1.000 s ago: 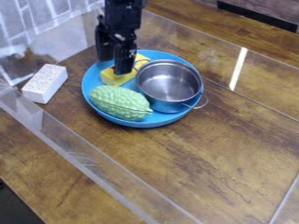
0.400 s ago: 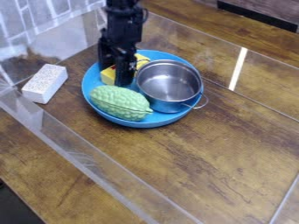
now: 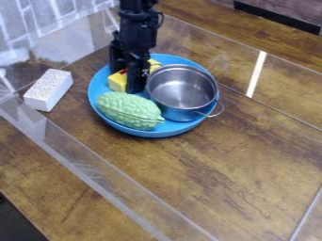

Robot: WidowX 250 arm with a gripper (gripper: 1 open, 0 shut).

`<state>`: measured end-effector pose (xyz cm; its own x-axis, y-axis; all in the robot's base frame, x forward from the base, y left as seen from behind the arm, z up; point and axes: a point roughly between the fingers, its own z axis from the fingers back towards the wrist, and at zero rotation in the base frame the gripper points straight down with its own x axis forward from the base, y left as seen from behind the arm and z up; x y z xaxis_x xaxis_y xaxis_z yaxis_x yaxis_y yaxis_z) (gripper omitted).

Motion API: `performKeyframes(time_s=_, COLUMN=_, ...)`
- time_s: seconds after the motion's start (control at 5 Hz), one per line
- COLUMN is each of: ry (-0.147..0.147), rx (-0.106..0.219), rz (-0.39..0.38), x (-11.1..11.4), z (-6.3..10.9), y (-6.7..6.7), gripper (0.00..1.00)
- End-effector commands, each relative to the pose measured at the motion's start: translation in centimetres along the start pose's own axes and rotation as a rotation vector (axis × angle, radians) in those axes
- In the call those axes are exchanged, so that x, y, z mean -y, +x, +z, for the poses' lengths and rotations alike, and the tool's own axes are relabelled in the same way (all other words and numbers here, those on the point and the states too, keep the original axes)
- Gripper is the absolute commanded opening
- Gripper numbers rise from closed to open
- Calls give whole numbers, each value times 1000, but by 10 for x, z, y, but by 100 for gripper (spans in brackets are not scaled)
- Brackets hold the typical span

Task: Put the white object in the blue tray

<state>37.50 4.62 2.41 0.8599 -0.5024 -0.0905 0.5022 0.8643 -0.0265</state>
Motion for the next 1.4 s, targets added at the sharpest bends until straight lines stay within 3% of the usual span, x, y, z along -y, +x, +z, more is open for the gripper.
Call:
performKeyframes(time_s=0.0, ry=17, rx=12, rz=-23, x=4, z=2, y=11, gripper=100)
performKeyframes(time_s=0.6, ry=12, rx=-36, rz=-9, x=6, z=-7, y=11, gripper=100)
performKeyframes(time_s=1.2, ry=-11, rx=-81, rz=16, x=4, z=-12, y=7, gripper=100)
